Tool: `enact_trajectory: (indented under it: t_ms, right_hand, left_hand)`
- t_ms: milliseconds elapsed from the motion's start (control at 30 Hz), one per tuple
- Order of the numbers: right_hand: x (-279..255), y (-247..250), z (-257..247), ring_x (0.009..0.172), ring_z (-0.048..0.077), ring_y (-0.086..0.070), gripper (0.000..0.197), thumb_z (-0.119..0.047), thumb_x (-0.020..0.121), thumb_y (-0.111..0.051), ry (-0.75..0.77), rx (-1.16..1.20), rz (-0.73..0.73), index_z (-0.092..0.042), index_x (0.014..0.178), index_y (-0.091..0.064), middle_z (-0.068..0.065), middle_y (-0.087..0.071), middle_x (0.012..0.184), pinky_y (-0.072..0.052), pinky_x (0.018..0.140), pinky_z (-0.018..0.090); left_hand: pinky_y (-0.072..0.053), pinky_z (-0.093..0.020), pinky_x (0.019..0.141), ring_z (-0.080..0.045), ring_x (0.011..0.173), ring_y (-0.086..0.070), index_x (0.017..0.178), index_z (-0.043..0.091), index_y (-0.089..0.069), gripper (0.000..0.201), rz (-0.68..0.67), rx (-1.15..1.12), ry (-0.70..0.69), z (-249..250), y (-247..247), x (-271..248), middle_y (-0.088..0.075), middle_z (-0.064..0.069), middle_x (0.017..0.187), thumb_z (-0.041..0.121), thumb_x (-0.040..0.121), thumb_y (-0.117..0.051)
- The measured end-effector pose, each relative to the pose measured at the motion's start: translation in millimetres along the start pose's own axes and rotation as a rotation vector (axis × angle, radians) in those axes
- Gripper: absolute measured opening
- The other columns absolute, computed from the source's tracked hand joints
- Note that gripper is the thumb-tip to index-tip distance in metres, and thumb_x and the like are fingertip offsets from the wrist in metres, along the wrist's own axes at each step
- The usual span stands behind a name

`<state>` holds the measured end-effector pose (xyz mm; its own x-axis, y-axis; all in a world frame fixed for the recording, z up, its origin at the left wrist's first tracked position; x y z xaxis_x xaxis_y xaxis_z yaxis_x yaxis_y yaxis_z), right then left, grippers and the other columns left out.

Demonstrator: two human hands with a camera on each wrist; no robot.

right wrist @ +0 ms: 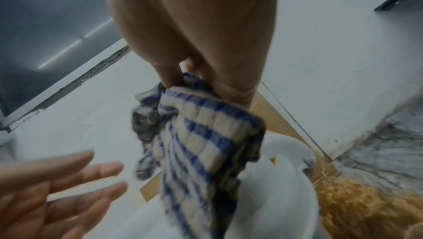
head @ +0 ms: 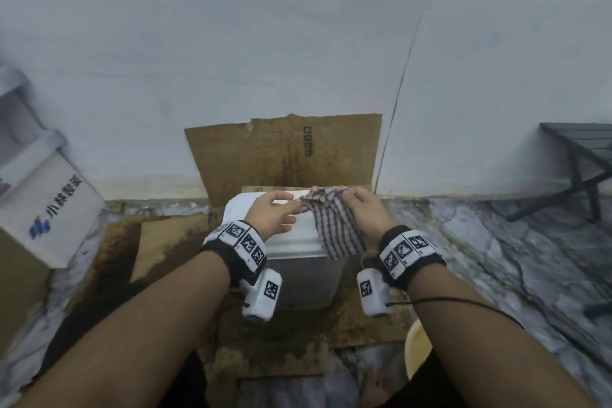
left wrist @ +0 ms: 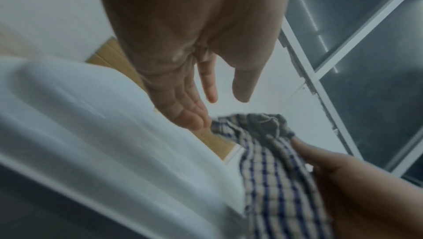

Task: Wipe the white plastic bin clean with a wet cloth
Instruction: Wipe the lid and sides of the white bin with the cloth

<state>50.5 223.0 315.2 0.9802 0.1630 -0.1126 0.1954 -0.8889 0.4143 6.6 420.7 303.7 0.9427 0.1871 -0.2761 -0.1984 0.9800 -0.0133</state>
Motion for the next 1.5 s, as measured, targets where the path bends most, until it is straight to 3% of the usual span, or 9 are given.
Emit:
enact_trajectory:
  t_ms: [200,333,433,500,600,733,900,1133,1500]
  right_hand:
    - [21,-2,-15,0.089,0.024,-0.055,0.022,-0.035,0.1,-0.041,0.215,-0.263,0.267,-0.02,0.099,-0.056,0.004,-0.057,0.1,-0.042,0.077,0.032]
    - [32,-23,6,0.11,0.03,-0.051,0.031,-0.044,0.096,-0.043,0.103,-0.664,-0.074,-0.028,0.106,-0.067,0.011,-0.046,0.122,-0.041,0.103,0.042]
    - [33,-25,4,0.086,0.025,-0.061,0.035,-0.041,0.092,-0.041,0.209,-0.768,-0.089,-0.019,0.078,-0.065,0.009,-0.064,0.092,-0.048,0.081,0.037]
    - [37,-23,3,0.106,0.027,-0.059,0.035,-0.039,0.095,-0.037,0.297,-0.914,-0.015,-0.023,0.11,-0.065,0.009,-0.062,0.119,-0.046,0.094,0.042]
    - [41,-30,16,0.139,0.026,-0.036,0.052,-0.043,0.101,-0.033,0.307,-1.134,-0.228,-0.022,0.148,-0.036,0.006,-0.033,0.155,-0.03,0.112,0.044]
    - [46,-50,38,0.15,0.025,-0.007,0.064,-0.052,0.101,-0.023,0.222,-1.14,-0.248,-0.022,0.156,-0.01,0.006,-0.007,0.164,-0.01,0.119,0.044]
    - [58,-80,35,0.15,0.028,-0.002,0.067,-0.056,0.098,-0.018,0.169,-1.138,-0.179,-0.025,0.156,-0.005,0.006,-0.003,0.164,-0.005,0.119,0.049]
    - [78,-145,11,0.149,0.027,-0.008,0.068,-0.06,0.095,-0.018,0.3,-1.122,-0.195,-0.029,0.155,-0.01,0.003,-0.009,0.164,-0.007,0.119,0.049]
    - [71,-213,-15,0.15,0.029,0.002,0.069,-0.065,0.093,-0.016,0.446,-1.121,-0.368,-0.034,0.154,-0.008,0.0,-0.001,0.164,0.002,0.119,0.054]
  left_hand:
    - [-0.051,-0.034,0.072,-0.021,0.077,-0.06,0.094,0.019,-0.063,0.017,0.198,0.22,-0.127,-23,55,8,-0.065,-0.003,0.087,0.019,0.08,-0.073]
    - [-0.05,-0.04,0.093,-0.022,0.101,-0.061,0.098,0.026,-0.063,0.025,0.299,0.411,-0.148,-45,86,16,-0.064,0.001,0.103,0.018,0.078,-0.076]
    - [-0.046,-0.049,0.101,-0.025,0.118,-0.053,0.113,0.038,-0.058,0.049,0.312,0.517,-0.061,-59,102,19,-0.057,0.001,0.126,0.038,0.068,-0.077]
    - [-0.043,-0.055,0.104,-0.03,0.125,-0.047,0.127,0.042,-0.051,0.071,0.275,0.524,0.023,-66,109,20,-0.047,-0.002,0.138,0.049,0.062,-0.076]
    - [-0.043,-0.055,0.104,-0.028,0.128,-0.047,0.143,0.035,-0.04,0.098,0.123,0.34,0.1,-70,114,17,-0.043,-0.001,0.146,0.04,0.057,-0.086]
    - [-0.051,-0.049,0.097,-0.026,0.12,-0.051,0.149,0.026,-0.034,0.099,0.023,0.202,0.146,-75,119,9,-0.048,0.004,0.133,0.003,0.066,-0.084]
    - [-0.053,-0.027,0.084,-0.018,0.114,-0.05,0.147,0.023,-0.038,0.094,0.036,0.225,0.084,-83,125,9,-0.048,0.005,0.132,-0.004,0.068,-0.081]
    - [-0.052,-0.049,0.097,-0.024,0.12,-0.056,0.143,0.035,-0.042,0.099,0.036,0.094,0.083,-96,130,18,-0.053,0.005,0.136,0.0,0.061,-0.087]
    - [-0.053,-0.048,0.095,-0.017,0.114,-0.063,0.144,0.017,-0.045,0.098,0.023,-0.1,0.054,-104,133,19,-0.065,0.014,0.119,-0.016,0.059,-0.082]
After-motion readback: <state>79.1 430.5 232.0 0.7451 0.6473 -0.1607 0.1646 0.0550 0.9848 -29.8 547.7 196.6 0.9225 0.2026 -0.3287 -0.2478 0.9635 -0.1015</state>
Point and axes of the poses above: each hand's wrist, its own x-axis towards the middle knuckle, its own y-axis out of the back of the hand, z = x × y, the point moved 1 cm from there along x, towards the middle knuckle
